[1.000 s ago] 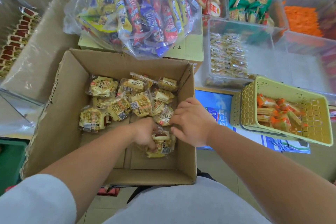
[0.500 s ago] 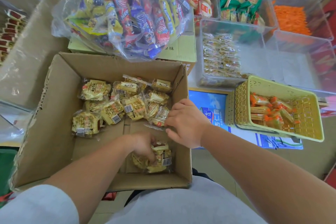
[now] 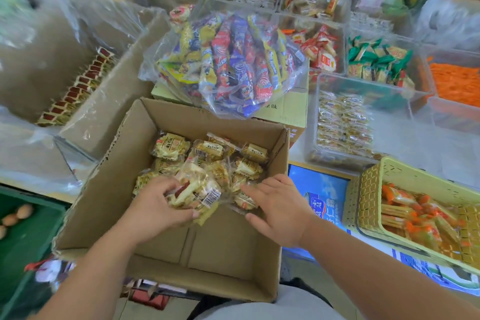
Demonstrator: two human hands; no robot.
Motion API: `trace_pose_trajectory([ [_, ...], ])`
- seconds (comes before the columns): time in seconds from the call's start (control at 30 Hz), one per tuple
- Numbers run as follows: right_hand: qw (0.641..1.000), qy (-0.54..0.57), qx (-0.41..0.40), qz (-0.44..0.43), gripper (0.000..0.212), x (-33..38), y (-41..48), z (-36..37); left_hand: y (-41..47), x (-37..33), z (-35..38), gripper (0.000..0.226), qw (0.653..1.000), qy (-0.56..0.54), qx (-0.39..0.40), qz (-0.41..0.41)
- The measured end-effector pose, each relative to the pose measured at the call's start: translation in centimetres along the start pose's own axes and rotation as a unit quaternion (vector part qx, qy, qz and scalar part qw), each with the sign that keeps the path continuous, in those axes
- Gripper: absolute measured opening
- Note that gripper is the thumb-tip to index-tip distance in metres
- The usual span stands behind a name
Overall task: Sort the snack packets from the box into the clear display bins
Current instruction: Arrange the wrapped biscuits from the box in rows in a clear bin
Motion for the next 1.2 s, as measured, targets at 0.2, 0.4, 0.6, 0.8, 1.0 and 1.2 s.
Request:
trace_pose_trajectory([
  [0.2,0.991,0.136,-0.015,0.009,0.078,-0.6,0.2,-0.3,-4.4,-3.5,4.0,0.078,0.897,-0.434,-0.065,-0.059],
  [0.4,0.734,0.669,0.094,0.067,0.065,-4.5,0.0,-1.6,-6.3,-7.0,9.9,0.069,0.814,-0.576,-0.059,-0.044],
  [0.6,0.703,0.701,0.093,0.080,0.039,-11.6,-3.4,-2.4,-6.2,-11.1,17.4,0.091,0.843,-0.536,-0.019,-0.039],
  [0.8,0.715,0.674,-0.103,0.154,0.021,-21.3,-8.4,-1.6,-3.3,-14.3,25.4,0.040,0.762,-0.624,-0.152,-0.082],
  [1.0,0.886,0.301,-0.353,0.017,0.041,-27.6,-13.2,-1.9,0.1,-17.2,31.4,0.057,0.746,-0.620,-0.188,-0.154],
  [1.2,0.890,0.252,-0.377,0.051,0.030,-30.6,-15.5,0.1,3.1,-19.8,35.3,0.044,0.783,-0.576,-0.148,-0.182],
])
Point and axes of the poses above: each hand's wrist, its own y-axis towards the middle knuckle, its own z-axis out of the palm, x = y × z, the point moved 3 cm from there along y, towards the middle knuckle, and after that the axes turned 15 degrees about -y, right-handed, at the moved point
